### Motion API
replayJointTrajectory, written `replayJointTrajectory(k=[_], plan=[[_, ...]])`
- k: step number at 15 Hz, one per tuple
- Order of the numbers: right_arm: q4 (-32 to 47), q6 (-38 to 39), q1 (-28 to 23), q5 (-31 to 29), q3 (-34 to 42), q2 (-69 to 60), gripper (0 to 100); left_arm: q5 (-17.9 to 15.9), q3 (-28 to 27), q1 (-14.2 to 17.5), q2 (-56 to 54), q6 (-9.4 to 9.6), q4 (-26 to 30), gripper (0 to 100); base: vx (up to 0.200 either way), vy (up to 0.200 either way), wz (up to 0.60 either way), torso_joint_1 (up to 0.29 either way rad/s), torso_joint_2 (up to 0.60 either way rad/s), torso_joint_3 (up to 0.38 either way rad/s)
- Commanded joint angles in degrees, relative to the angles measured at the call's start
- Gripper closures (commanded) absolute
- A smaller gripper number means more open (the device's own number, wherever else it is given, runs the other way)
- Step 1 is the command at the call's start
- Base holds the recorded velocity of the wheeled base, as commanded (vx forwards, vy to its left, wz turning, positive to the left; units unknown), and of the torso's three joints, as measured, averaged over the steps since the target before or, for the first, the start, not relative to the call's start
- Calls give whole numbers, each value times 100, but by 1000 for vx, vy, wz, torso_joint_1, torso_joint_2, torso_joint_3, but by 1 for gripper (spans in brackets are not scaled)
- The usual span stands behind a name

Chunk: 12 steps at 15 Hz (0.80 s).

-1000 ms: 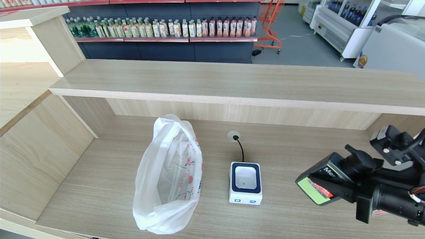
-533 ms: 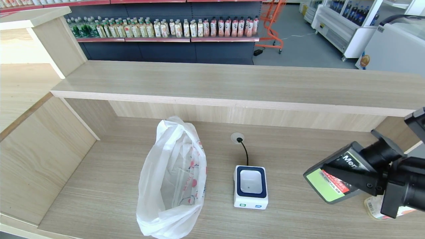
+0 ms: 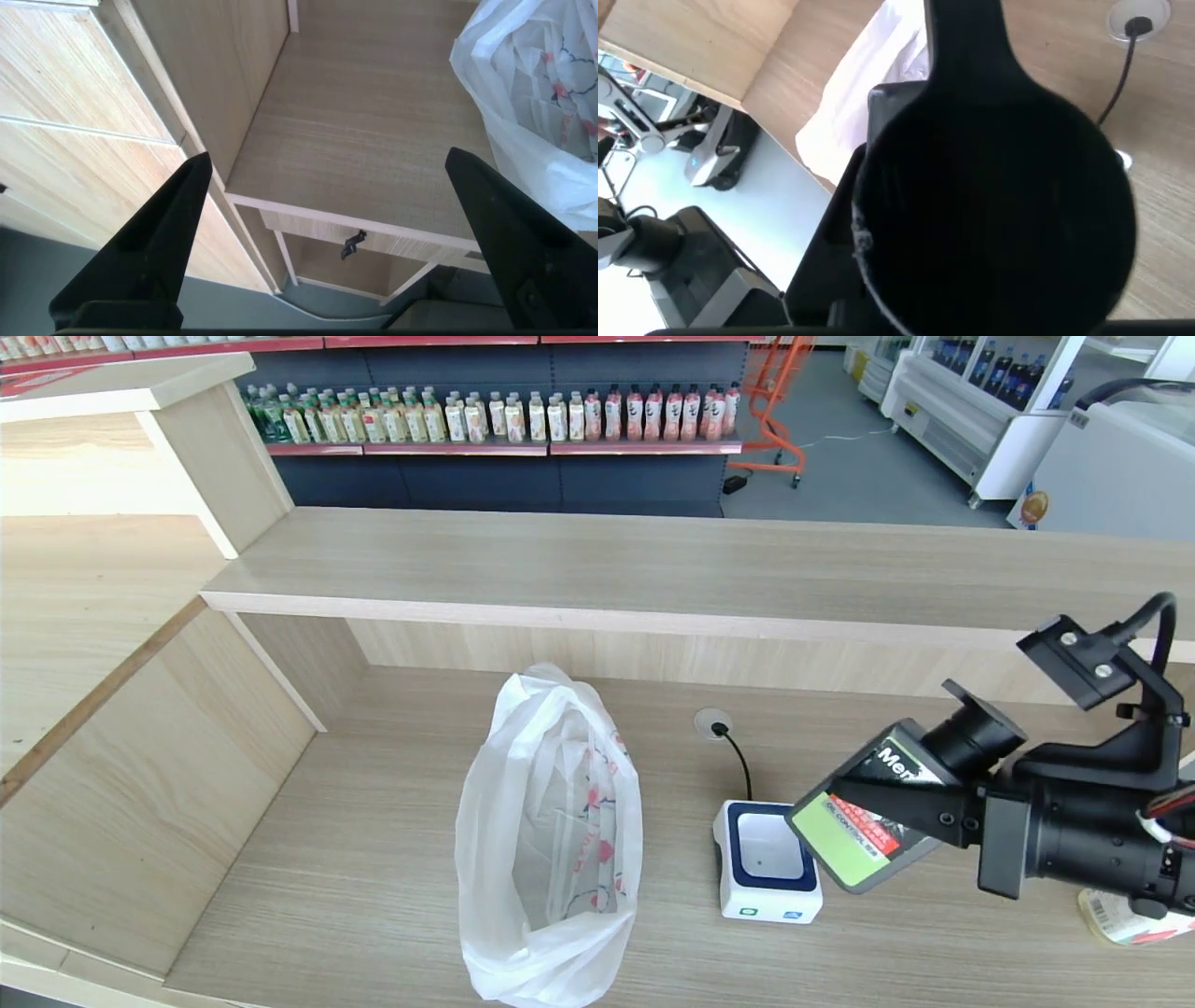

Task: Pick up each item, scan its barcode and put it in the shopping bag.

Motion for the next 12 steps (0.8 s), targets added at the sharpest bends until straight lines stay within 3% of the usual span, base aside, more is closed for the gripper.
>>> replayJointTrajectory(k=[1, 3, 9, 12], plan=[[-89, 293, 94, 21, -268, 858, 100, 3, 0, -2, -1, -4, 0, 0, 0, 0, 0, 0, 0, 0], [-388, 654, 200, 47, -531, 1570, 100, 3, 0, -2, -1, -4, 0, 0, 0, 0, 0, 0, 0, 0], [-1267, 627, 701, 30, -883, 3223, 100, 3, 0, -2, -1, 4, 0, 0, 0, 0, 0, 0, 0, 0], [-2216, -102, 727, 39, -1023, 4154, 100, 3, 0, -2, -1, -4, 0, 0, 0, 0, 0, 0, 0, 0]])
